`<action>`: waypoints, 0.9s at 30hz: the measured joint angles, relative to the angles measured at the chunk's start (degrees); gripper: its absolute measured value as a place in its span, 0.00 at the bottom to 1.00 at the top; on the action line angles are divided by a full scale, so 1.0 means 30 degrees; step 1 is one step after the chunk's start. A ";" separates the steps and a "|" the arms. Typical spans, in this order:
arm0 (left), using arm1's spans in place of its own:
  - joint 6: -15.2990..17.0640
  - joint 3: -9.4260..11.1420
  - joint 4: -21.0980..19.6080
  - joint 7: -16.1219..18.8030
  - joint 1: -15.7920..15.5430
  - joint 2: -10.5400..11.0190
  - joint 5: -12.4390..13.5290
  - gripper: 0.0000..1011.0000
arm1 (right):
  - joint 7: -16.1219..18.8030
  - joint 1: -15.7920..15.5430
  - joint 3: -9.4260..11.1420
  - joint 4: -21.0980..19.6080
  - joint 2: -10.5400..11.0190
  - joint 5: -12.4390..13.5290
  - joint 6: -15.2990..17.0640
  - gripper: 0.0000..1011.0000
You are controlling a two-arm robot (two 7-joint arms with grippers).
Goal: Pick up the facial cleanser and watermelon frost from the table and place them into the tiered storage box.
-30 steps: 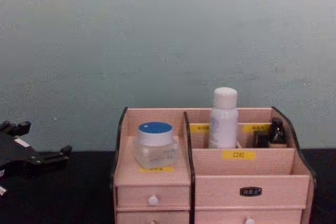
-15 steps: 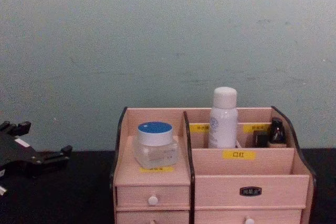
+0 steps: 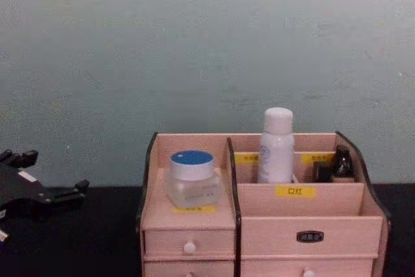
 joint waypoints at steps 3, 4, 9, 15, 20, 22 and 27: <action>-0.0001 0.0000 0.0001 0.0000 0.0000 0.0000 -0.0001 0.99 | -0.0004 -0.0005 0.0001 -0.0007 0.0004 0.0005 -0.0010 0.99; -0.0001 -0.0001 0.0000 0.0001 -0.0001 0.0000 0.0000 0.99 | -0.0005 -0.0006 0.0001 -0.0010 0.0007 0.0006 -0.0013 0.99; 0.0000 0.0000 0.0001 0.0000 0.0000 0.0000 0.0000 0.99 | -0.0015 -0.0010 0.0001 -0.0020 0.0016 0.0014 -0.0026 0.99; -0.0001 -0.0001 0.0001 0.0000 -0.0001 0.0000 0.0000 0.99 | -0.0020 -0.0012 0.0001 -0.0027 0.0021 0.0022 -0.0037 0.99; 0.0000 0.0000 0.0000 0.0000 0.0000 0.0000 0.0000 0.99 | -0.0020 -0.0011 0.0001 -0.0027 0.0022 0.0027 -0.0041 0.99; -0.0001 -0.0001 0.0000 0.0000 -0.0001 0.0000 0.0000 0.99 | -0.0019 -0.0011 0.0001 -0.0028 0.0021 0.0028 -0.0040 0.99; 0.0000 0.0000 0.0001 0.0000 -0.0001 0.0000 0.0000 0.99 | -0.0018 -0.0011 0.0001 -0.0028 0.0022 0.0028 -0.0041 0.99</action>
